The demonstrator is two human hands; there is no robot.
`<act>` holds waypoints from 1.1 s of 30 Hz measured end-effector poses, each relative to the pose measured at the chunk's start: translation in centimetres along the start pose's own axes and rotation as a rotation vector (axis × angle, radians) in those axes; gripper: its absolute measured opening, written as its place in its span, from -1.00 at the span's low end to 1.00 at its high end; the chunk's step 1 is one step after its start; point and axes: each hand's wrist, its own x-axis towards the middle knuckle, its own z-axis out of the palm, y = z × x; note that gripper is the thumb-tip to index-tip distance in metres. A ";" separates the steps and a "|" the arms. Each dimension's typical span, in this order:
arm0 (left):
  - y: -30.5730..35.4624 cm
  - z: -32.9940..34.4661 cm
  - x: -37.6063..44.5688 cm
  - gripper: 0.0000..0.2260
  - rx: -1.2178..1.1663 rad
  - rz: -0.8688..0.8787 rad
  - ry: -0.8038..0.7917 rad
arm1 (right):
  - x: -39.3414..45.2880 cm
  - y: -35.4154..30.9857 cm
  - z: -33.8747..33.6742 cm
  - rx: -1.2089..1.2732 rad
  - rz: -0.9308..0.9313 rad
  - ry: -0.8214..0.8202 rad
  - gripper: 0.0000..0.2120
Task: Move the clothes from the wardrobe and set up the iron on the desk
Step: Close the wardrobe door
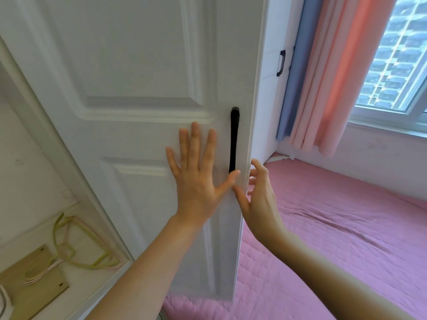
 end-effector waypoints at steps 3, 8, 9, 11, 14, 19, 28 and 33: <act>-0.8 2.3 0.9 -0.33 0.087 0.030 0.002 | 2.2 1.1 0.8 -0.017 0.013 0.009 -0.40; -3.2 5.2 2.2 -0.36 0.184 0.115 0.010 | 5.7 3.2 2.5 -0.081 -0.005 0.026 -0.32; -3.8 5.5 2.5 -0.39 0.205 0.136 0.014 | 6.3 3.6 2.9 -0.096 -0.015 0.027 -0.31; -5.0 6.1 2.9 -0.46 0.244 0.180 0.017 | 7.6 4.4 3.4 -0.115 -0.020 0.024 -0.29; -7.0 6.8 3.3 -0.52 0.288 0.242 0.040 | 9.3 5.2 4.4 -0.114 -0.015 0.010 -0.25; -9.1 8.5 4.6 -0.52 0.386 0.275 0.048 | 12.3 6.1 6.6 -0.066 -0.021 -0.024 -0.12; -11.9 11.2 6.3 -0.51 0.530 0.245 0.101 | 17.7 8.5 11.3 0.006 -0.096 -0.080 -0.11; -12.9 11.2 6.7 -0.51 0.546 0.238 0.038 | 19.4 9.4 13.0 0.055 -0.122 -0.124 -0.12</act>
